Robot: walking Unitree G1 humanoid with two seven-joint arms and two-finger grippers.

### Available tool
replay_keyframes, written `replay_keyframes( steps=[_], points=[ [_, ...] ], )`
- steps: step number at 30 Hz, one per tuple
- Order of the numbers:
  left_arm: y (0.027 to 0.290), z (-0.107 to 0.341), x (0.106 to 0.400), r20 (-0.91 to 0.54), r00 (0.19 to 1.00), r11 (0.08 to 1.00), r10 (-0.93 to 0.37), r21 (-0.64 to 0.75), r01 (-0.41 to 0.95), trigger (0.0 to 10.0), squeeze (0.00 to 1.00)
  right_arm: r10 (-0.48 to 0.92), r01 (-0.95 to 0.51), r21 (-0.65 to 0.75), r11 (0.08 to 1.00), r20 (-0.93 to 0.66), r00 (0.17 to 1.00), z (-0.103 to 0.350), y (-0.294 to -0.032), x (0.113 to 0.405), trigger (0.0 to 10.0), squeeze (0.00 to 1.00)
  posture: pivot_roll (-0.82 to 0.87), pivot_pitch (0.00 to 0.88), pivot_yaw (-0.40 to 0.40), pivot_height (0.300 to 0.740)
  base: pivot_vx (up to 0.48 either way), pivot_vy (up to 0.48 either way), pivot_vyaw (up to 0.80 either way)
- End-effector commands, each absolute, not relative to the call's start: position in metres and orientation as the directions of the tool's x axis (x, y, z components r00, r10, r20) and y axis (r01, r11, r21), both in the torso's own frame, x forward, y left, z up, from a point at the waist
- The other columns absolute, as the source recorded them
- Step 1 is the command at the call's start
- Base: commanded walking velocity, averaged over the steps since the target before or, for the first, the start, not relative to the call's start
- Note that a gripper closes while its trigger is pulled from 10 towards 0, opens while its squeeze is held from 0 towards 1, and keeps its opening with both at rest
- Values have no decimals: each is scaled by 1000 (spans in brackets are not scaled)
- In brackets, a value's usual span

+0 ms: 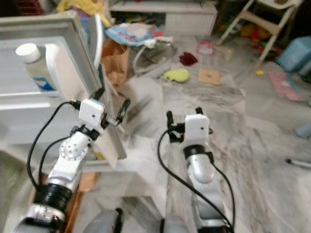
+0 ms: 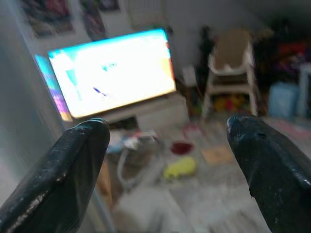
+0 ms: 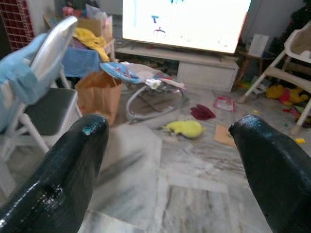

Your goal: Restocking fridge

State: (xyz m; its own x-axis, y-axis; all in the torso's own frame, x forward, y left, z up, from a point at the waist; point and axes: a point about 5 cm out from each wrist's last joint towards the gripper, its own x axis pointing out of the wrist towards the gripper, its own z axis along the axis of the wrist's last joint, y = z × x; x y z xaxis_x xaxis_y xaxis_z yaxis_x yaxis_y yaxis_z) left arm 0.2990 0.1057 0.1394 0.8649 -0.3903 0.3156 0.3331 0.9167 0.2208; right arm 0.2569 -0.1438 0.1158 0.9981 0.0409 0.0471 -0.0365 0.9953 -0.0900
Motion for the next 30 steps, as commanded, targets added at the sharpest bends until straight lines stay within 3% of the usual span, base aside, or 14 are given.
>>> replay_keyframes(
  steps=[1,6,16,24,30],
  points=[
    [123,134,296,284,898,934,-335,226,277,10000,0,67,-63,-81,995,55,996,117,-136,258,10000,0,-56,99,-17,740,0,0,769],
    [142,116,292,178,956,961,-233,190,199,10000,0,69,-66,-67,996,53,996,115,-134,261,10000,0,-45,97,-16,740,0,0,425],
    [153,110,312,82,980,970,-180,182,163,10000,0,68,-64,-64,996,53,996,114,-132,264,10000,0,-45,91,-12,740,0,0,0],
    [124,127,348,86,970,964,-228,158,213,10000,0,58,-54,-70,996,62,996,115,-133,265,10000,0,-66,86,-10,740,0,0,0],
    [112,132,352,116,959,959,-259,149,241,10000,0,45,-42,-48,998,43,998,113,-135,261,10000,0,-73,87,1,740,0,0,0]
  ],
)
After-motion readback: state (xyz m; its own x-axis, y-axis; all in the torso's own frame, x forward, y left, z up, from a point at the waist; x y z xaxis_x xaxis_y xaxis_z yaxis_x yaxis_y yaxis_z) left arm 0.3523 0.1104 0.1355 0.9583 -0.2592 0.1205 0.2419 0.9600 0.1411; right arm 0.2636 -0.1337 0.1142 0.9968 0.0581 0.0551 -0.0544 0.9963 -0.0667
